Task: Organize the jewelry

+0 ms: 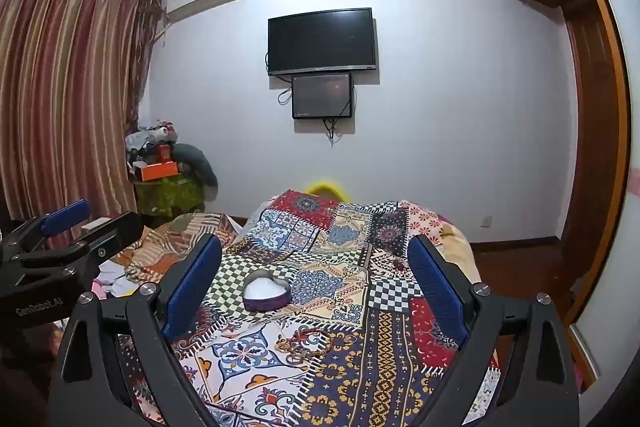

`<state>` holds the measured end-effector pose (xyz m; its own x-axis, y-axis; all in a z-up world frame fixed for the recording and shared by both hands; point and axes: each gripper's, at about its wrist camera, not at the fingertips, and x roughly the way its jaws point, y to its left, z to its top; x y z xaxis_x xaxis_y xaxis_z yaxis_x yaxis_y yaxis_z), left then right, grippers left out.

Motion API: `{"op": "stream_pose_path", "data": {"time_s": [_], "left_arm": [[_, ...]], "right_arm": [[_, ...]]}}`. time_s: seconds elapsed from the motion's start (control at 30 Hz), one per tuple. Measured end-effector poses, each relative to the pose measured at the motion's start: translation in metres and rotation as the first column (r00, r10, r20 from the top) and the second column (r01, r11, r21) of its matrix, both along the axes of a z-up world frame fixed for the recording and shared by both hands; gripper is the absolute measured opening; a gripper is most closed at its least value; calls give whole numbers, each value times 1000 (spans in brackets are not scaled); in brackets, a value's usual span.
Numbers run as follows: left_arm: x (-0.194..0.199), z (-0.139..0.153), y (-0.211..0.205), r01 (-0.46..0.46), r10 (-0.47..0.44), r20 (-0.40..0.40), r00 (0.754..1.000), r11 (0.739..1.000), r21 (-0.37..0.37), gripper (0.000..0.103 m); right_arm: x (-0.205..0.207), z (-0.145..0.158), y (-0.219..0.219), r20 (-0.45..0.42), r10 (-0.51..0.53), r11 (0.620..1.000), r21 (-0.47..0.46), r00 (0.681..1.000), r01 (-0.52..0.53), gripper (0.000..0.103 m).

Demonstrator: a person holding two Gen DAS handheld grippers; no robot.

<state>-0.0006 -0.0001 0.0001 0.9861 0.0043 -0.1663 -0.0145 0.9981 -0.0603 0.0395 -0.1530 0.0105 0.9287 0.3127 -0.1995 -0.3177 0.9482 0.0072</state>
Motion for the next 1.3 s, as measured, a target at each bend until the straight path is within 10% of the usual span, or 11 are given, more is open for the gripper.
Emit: {"op": "stream_pose_path", "data": {"time_s": [1.3], "left_arm": [[11, -5, 3, 8, -8, -47, 999, 1000, -10, 103]], "right_arm": [[9, -9, -2, -28, 6, 1000, 17, 1000, -6, 93]]}}
